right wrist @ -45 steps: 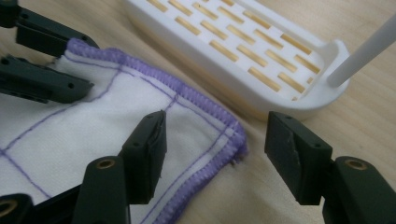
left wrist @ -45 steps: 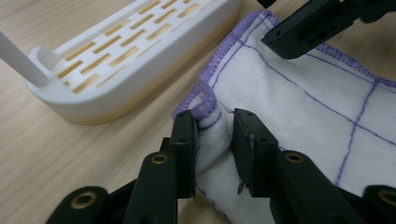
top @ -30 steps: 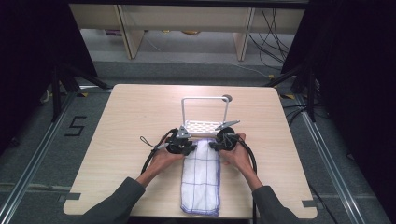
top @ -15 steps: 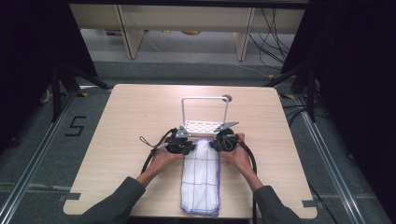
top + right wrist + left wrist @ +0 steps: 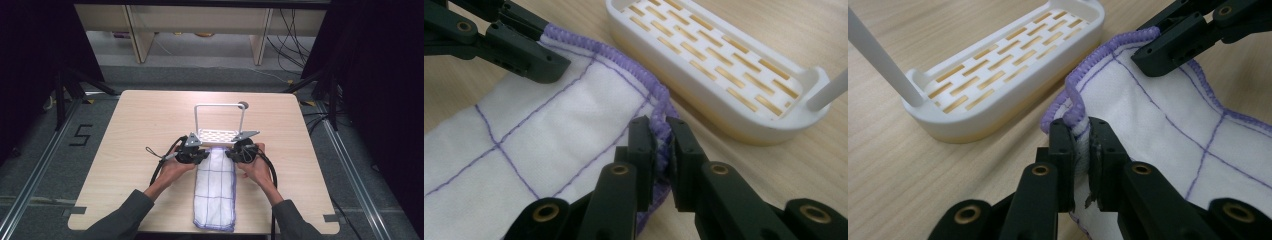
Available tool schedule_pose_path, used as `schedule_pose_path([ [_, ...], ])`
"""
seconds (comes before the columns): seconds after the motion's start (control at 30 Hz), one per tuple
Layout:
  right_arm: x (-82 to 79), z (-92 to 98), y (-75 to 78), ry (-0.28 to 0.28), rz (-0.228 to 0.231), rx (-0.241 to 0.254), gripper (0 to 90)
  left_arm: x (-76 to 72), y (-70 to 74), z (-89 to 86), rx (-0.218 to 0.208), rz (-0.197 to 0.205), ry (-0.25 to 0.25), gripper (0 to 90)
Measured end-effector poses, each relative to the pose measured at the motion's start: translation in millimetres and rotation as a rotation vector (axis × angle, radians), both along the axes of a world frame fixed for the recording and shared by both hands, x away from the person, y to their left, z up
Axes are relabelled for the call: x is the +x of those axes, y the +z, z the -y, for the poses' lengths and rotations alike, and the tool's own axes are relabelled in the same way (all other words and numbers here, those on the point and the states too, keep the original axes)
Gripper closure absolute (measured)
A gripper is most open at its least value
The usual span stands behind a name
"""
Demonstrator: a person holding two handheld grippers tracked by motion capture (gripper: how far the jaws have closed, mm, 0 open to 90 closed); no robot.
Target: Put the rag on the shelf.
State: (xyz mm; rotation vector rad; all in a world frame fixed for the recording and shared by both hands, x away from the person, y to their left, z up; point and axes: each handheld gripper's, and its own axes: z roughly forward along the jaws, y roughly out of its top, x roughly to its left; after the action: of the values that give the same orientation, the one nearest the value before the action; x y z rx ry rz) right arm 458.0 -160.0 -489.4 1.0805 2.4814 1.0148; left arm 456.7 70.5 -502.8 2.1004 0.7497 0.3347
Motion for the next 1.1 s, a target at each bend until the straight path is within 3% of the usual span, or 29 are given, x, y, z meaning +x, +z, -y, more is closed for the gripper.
schedule_pose_path([
  [0.07,-2.8,-1.0,3.9,-0.002,-0.011,0.003,82.4,-1.5,3.2,-1.3,0.003,0.008,0.003,81.0],
  [0.1,-3.5,-1.2,3.3,0.004,0.010,0.010,82.4,-2.2,5.1,-2.3,0.003,0.007,0.001,81.0],
  [0.17,-7.0,-1.2,6.4,0.002,0.004,0.028,82.4,-4.3,8.6,-3.2,-0.013,0.010,0.000,81.1],
  [0.2,-8.2,0.2,8.4,0.001,0.015,0.016,82.5,-5.9,10.3,-3.1,-0.028,0.011,0.004,81.2],
  [0.23,-10.1,1.3,11.3,0.001,0.012,0.014,82.5,-7.0,13.0,-4.4,-0.017,0.020,-0.005,81.2],
  [0.3,-13.4,1.4,13.7,0.006,0.046,0.027,82.6,-10.3,17.5,-4.9,-0.025,0.028,-0.006,81.2],
  [0.43,-24.4,1.9,26.9,0.018,0.045,0.030,82.7,-17.1,26.4,-5.4,-0.052,0.048,-0.008,81.2],
  [0.53,-30.6,3.0,33.4,0.047,0.090,0.042,82.9,-23.7,35.4,-7.1,-0.061,0.057,-0.018,81.2],
  [0.63,-38.4,4.3,41.6,0.048,0.079,0.056,82.9,-29.6,43.5,-8.4,-0.078,0.061,-0.026,81.1],
  [0.7,-40.8,5.8,45.9,0.059,0.098,0.064,82.9,-31.1,46.8,-9.6,-0.098,0.061,-0.031,81.1],
  [0.9,-49.0,7.2,59.9,0.066,0.106,0.094,83.1,-37.4,57.0,-11.9,-0.104,0.063,-0.041,81.2],
  [1.0,-51.5,8.3,67.0,0.077,0.117,0.105,83.1,-43.1,68.7,-13.5,-0.126,0.080,-0.053,81.2],
  [1.1,-58.8,10.3,83.6,0.096,0.146,0.133,83.2,-53.1,84.6,-16.6,-0.155,0.100,-0.073,81.2],
])
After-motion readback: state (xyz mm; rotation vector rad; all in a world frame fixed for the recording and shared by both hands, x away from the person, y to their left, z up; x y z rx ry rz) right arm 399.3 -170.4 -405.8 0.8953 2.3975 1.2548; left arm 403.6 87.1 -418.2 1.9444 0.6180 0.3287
